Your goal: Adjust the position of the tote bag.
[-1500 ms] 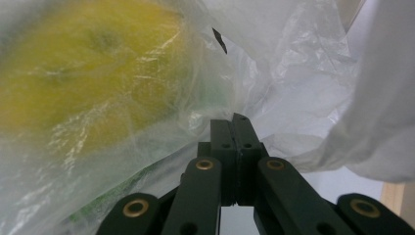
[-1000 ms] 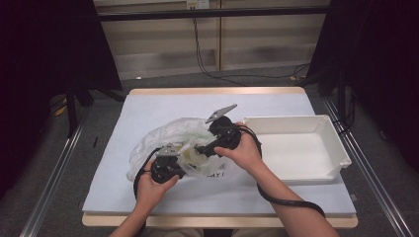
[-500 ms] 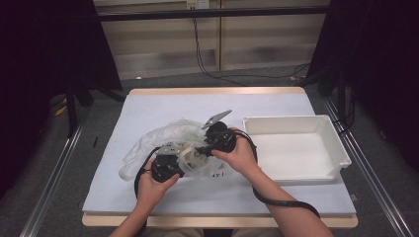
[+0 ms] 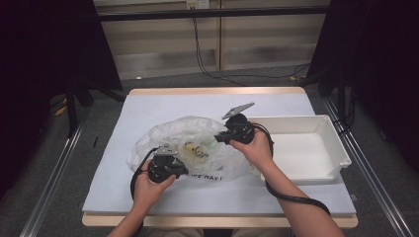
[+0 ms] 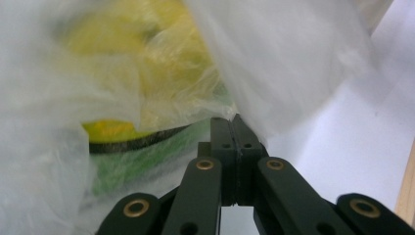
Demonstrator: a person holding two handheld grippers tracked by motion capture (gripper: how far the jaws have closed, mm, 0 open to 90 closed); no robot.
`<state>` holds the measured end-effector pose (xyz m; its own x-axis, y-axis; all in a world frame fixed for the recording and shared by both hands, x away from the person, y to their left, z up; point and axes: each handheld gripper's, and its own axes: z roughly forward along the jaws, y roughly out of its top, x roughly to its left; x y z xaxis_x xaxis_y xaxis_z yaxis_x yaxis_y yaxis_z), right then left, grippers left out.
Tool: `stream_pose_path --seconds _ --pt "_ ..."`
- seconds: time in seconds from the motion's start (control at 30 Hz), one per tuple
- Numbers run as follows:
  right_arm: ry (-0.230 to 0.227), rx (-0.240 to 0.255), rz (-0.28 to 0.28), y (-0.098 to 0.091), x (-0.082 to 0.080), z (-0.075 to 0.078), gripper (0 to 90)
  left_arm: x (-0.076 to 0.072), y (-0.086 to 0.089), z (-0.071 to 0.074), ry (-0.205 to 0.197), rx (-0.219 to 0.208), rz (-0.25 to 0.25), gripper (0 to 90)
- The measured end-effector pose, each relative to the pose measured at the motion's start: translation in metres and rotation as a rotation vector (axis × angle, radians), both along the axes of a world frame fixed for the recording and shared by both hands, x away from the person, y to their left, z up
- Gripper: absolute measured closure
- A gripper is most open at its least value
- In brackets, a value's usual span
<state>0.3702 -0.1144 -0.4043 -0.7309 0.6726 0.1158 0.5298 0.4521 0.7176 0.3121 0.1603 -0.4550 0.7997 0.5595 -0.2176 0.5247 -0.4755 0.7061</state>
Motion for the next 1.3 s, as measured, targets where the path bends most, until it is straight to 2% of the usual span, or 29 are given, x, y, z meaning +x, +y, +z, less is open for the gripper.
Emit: stream_pose_path --seconds 0.03,0.17,0.23,0.33,0.43,0.47,0.57,0.6,0.67,0.83,0.87,0.97,1.0,1.1,1.17,1.2,1.23,1.3 --pt "-0.004 -0.002 -0.022 -0.009 0.001 0.001 85.1 0.000 0.000 -0.001 0.007 0.007 0.002 90.0" --pt "-0.011 -0.013 -0.064 -0.022 0.004 0.002 85.5 -0.001 0.000 -0.004 0.017 0.015 0.004 90.0" --pt "-0.013 -0.016 -0.073 -0.024 0.004 0.002 85.6 -0.001 0.000 -0.004 0.019 0.020 -0.002 90.0" --pt "-0.007 -0.014 -0.119 -0.032 0.009 0.000 86.0 -0.002 0.000 -0.005 0.020 0.019 0.001 90.0" --pt "-0.005 -0.014 -0.119 -0.034 0.012 -0.002 86.1 -0.003 0.002 -0.005 0.023 0.043 0.000 90.0" --pt "-0.009 -0.023 -0.142 -0.035 0.013 -0.002 86.2 -0.003 0.002 -0.006 0.023 0.038 0.005 90.0" --pt "-0.009 -0.024 -0.163 -0.038 0.016 -0.003 86.2 -0.003 0.002 -0.006 0.021 0.054 -0.006 90.0" --pt "-0.004 -0.022 -0.160 -0.038 0.017 -0.003 86.2 -0.003 0.002 -0.007 0.015 0.046 -0.001 90.0" --pt "0.006 -0.018 -0.165 -0.036 0.016 -0.003 86.2 -0.003 0.001 -0.005 0.005 0.060 -0.007 90.0" --pt "-0.003 -0.019 -0.127 -0.028 0.013 -0.003 85.9 -0.004 -0.001 -0.002 -0.013 0.033 -0.027 86.6" --pt "-0.005 -0.019 -0.125 -0.026 0.013 -0.003 85.7 -0.005 -0.002 0.000 -0.029 0.043 -0.020 84.1" --pt "-0.011 -0.018 -0.119 -0.026 0.013 -0.003 85.5 -0.006 -0.002 0.006 -0.046 0.034 -0.003 69.9" --pt "-0.010 -0.018 -0.118 -0.026 0.013 -0.003 85.2 -0.006 -0.002 0.008 -0.061 0.036 0.001 66.8" --pt "-0.011 -0.022 -0.117 -0.025 0.012 -0.003 85.0 -0.005 0.001 0.013 -0.065 0.027 0.015 60.1" --pt "-0.012 -0.021 -0.117 -0.025 0.012 -0.003 84.7 -0.006 0.001 0.015 -0.084 0.038 0.024 58.6" --pt "-0.013 -0.019 -0.115 -0.025 0.012 -0.003 84.7 -0.005 0.001 0.015 -0.081 0.015 0.027 54.2" --pt "-0.011 -0.017 -0.114 -0.025 0.012 -0.003 84.6 -0.005 0.002 0.016 -0.079 0.031 0.033 51.0" --pt "-0.012 -0.022 -0.106 -0.023 0.011 -0.002 84.3 -0.004 0.001 0.017 -0.107 0.029 0.060 42.6"
